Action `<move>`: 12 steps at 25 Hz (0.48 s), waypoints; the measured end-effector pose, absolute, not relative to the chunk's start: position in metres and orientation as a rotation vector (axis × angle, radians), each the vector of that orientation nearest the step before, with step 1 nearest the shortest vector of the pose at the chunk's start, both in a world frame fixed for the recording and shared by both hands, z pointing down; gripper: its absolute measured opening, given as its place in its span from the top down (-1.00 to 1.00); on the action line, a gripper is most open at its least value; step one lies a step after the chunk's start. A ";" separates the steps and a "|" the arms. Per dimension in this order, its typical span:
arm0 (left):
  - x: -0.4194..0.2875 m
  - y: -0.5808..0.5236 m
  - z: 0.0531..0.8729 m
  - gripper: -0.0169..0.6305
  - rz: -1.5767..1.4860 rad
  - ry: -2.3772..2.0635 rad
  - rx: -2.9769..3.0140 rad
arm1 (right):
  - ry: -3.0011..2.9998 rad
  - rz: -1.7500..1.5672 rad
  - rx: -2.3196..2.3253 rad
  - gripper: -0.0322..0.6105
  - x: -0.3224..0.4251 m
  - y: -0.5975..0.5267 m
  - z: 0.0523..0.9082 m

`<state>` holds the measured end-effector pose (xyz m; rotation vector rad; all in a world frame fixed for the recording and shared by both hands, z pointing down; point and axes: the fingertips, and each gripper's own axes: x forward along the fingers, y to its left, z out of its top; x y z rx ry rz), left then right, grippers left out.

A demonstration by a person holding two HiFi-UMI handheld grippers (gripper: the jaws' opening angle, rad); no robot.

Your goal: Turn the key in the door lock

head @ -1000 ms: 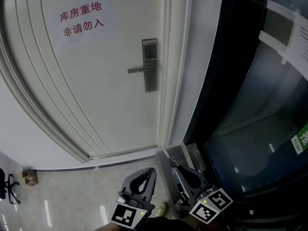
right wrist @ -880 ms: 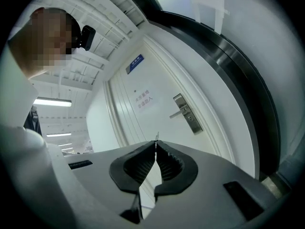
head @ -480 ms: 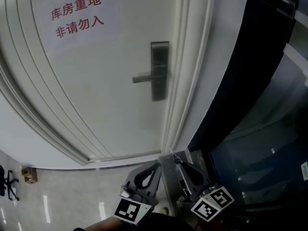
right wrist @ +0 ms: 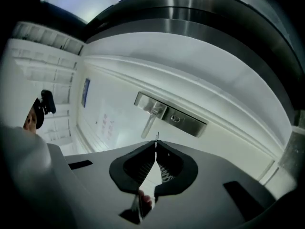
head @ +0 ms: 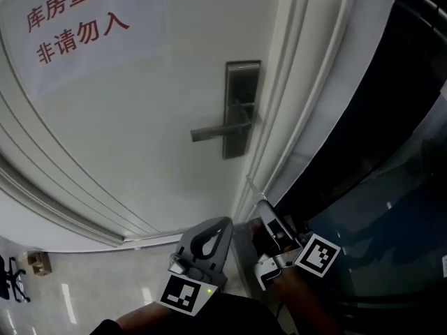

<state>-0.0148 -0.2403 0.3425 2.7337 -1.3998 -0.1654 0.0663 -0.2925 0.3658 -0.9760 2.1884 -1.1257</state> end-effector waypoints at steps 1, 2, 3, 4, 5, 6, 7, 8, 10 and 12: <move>-0.016 -0.247 0.345 0.92 -0.162 -1.394 2.734 | 2.148 -1.162 -0.970 0.84 0.065 -0.304 0.370; -0.018 -0.253 0.347 0.92 -0.159 -1.389 2.732 | 2.107 -1.197 -0.962 0.84 0.065 -0.316 0.374; -0.019 -0.259 0.349 0.92 -0.157 -1.384 2.730 | 2.067 -1.228 -0.955 0.84 0.064 -0.327 0.378; -0.021 -0.264 0.350 0.92 -0.155 -1.381 2.730 | 2.031 -1.253 -0.948 0.84 0.063 -0.337 0.381; -0.022 -0.269 0.352 0.92 -0.152 -1.379 2.731 | 2.000 -1.272 -0.943 0.84 0.062 -0.347 0.383; -0.023 -0.274 0.352 0.92 -0.149 -1.377 2.732 | 1.972 -1.287 -0.938 0.84 0.061 -0.356 0.384; -0.024 -0.278 0.353 0.92 -0.145 -1.377 2.733 | 1.946 -1.299 -0.932 0.84 0.061 -0.364 0.385; -0.025 -0.282 0.354 0.92 -0.142 -1.377 2.734 | 1.923 -1.310 -0.925 0.84 0.060 -0.371 0.386; -0.027 -0.290 0.355 0.92 -0.135 -1.378 2.732 | 1.890 -1.324 -0.909 0.84 0.058 -0.384 0.387; -0.027 -0.296 0.356 0.92 -0.129 -1.377 2.733 | 1.875 -1.333 -0.902 0.84 0.056 -0.393 0.388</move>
